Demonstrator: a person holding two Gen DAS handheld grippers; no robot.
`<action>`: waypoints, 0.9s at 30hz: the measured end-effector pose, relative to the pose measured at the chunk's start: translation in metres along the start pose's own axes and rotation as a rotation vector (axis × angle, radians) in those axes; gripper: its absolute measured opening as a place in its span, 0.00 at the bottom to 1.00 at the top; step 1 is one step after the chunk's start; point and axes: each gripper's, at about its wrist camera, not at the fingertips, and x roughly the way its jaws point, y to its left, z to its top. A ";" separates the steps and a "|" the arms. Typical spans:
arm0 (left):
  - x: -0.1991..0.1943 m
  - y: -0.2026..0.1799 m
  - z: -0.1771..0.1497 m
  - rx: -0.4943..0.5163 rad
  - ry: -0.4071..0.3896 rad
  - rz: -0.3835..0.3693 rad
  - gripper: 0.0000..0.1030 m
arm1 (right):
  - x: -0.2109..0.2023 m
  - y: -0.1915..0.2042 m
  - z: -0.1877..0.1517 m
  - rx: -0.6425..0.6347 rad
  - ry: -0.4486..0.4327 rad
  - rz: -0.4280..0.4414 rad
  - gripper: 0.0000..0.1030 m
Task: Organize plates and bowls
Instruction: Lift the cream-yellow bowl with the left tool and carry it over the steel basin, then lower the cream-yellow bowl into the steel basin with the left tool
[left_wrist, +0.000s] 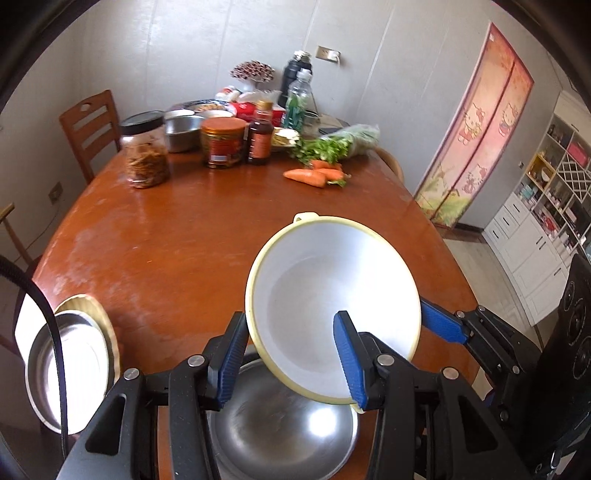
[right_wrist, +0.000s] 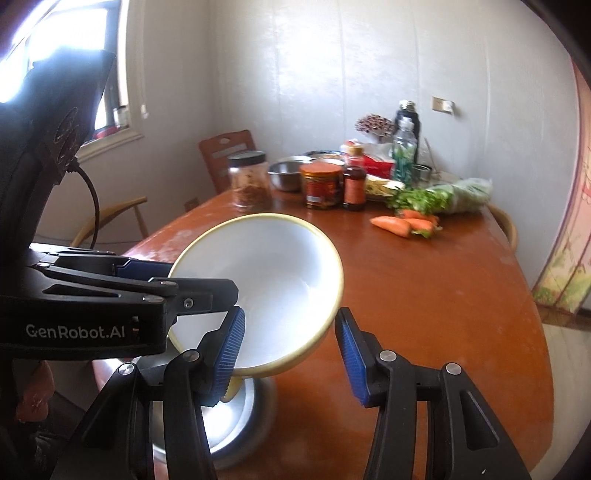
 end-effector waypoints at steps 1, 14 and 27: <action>-0.005 0.005 -0.003 -0.004 -0.005 0.003 0.46 | -0.001 0.006 0.000 -0.008 -0.003 0.005 0.51; -0.017 0.038 -0.045 -0.034 -0.014 0.015 0.46 | 0.006 0.057 -0.022 -0.054 0.032 0.027 0.51; -0.010 0.037 -0.060 -0.018 -0.011 0.010 0.46 | 0.019 0.060 -0.039 -0.068 0.070 0.015 0.52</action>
